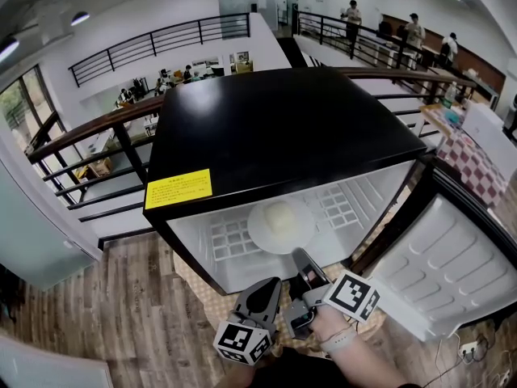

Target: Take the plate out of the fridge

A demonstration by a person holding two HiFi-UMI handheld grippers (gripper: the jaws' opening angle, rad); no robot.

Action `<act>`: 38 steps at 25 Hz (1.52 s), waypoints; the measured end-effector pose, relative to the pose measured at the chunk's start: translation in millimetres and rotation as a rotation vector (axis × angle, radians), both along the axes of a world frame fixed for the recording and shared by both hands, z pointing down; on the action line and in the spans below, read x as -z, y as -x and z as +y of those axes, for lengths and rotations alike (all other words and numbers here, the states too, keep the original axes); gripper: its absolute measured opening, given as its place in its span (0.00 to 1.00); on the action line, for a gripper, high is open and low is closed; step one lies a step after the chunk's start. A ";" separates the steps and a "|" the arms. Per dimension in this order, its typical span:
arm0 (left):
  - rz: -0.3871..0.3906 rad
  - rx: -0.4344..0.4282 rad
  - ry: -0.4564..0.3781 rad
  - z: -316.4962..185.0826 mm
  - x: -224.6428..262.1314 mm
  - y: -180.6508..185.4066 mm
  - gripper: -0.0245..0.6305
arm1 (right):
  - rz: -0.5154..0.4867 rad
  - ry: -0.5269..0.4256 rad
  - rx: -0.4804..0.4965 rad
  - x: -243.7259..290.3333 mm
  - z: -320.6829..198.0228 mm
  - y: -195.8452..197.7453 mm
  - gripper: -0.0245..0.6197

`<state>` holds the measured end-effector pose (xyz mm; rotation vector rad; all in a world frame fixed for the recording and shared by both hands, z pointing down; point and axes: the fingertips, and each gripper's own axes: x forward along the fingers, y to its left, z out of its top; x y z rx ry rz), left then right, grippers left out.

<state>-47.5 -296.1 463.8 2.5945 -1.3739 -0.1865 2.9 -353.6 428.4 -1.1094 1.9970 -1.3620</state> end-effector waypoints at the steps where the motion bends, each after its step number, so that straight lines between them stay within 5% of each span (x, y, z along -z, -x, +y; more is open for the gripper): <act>1: 0.001 -0.002 0.001 0.1 -0.7 -0.8 0.05 | -0.002 -0.002 0.003 -0.4 -0.2 -0.3 0.13; 9: -0.006 -0.013 -0.004 1.2 1.6 -3.8 0.05 | -0.114 0.051 0.026 -4.1 -11.4 8.9 0.13; 38: 0.004 0.009 0.017 8.0 -5.5 9.8 0.05 | -0.239 0.081 0.005 -7.1 -9.0 13.3 0.13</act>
